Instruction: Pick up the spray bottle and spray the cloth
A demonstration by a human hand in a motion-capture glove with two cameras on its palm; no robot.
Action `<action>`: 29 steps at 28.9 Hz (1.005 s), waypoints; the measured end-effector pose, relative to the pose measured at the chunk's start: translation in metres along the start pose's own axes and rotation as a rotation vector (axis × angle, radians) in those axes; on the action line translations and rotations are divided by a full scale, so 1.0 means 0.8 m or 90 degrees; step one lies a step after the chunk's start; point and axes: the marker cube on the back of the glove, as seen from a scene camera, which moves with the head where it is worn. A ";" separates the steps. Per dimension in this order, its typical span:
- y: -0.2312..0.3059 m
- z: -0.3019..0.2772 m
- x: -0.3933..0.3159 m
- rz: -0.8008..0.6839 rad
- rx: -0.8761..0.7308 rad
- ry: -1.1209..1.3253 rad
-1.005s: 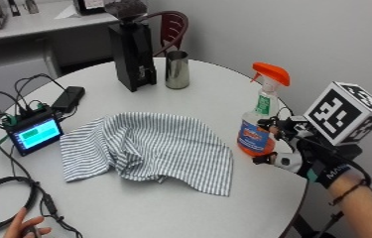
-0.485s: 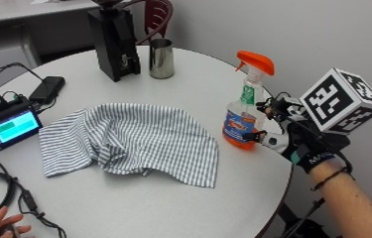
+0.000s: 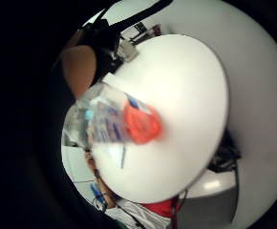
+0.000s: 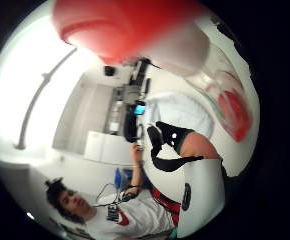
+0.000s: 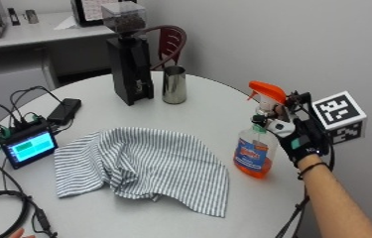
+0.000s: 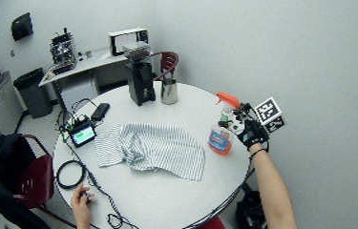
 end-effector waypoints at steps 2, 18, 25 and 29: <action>0.004 -0.002 0.018 -0.014 -0.001 -0.073; -0.003 0.009 -0.014 -0.065 -0.008 -0.092; -0.003 0.008 -0.013 -0.066 -0.026 -0.104; 0.003 0.002 -0.010 -0.067 -0.033 -0.098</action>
